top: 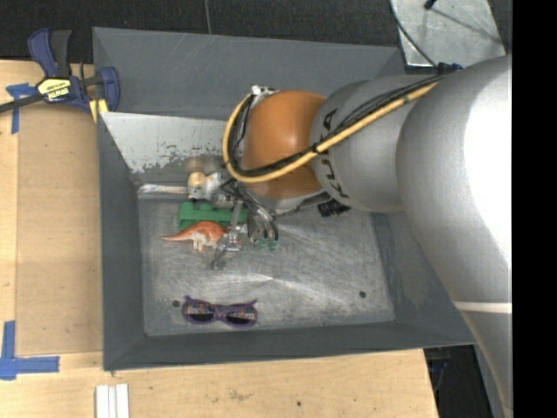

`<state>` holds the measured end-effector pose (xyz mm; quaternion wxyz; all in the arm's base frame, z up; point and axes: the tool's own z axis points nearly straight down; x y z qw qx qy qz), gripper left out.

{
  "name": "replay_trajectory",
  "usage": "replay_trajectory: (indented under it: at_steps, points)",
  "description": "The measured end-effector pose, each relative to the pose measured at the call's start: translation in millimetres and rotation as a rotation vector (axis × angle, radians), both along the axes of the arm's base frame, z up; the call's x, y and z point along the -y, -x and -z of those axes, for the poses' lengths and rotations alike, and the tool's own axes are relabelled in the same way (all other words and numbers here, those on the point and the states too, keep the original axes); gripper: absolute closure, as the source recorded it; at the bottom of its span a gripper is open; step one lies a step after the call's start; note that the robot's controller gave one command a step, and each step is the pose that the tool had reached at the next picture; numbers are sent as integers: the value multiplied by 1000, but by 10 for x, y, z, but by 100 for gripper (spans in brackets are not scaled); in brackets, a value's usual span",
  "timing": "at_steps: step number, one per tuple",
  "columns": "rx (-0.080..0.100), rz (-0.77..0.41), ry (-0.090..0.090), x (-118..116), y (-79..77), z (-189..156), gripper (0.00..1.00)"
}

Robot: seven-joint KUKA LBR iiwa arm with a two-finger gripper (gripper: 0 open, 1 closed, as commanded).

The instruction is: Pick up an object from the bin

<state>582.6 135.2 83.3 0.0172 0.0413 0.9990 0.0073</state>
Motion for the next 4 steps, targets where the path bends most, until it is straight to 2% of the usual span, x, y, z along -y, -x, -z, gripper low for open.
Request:
replay_trajectory:
  at_steps: [1,2,4]
  points:
    - [-12,11,1,-9,-60,-2,0]
    - [2,14,-4,15,-96,-21,100]
    - [-3,13,-3,11,-91,-66,100]
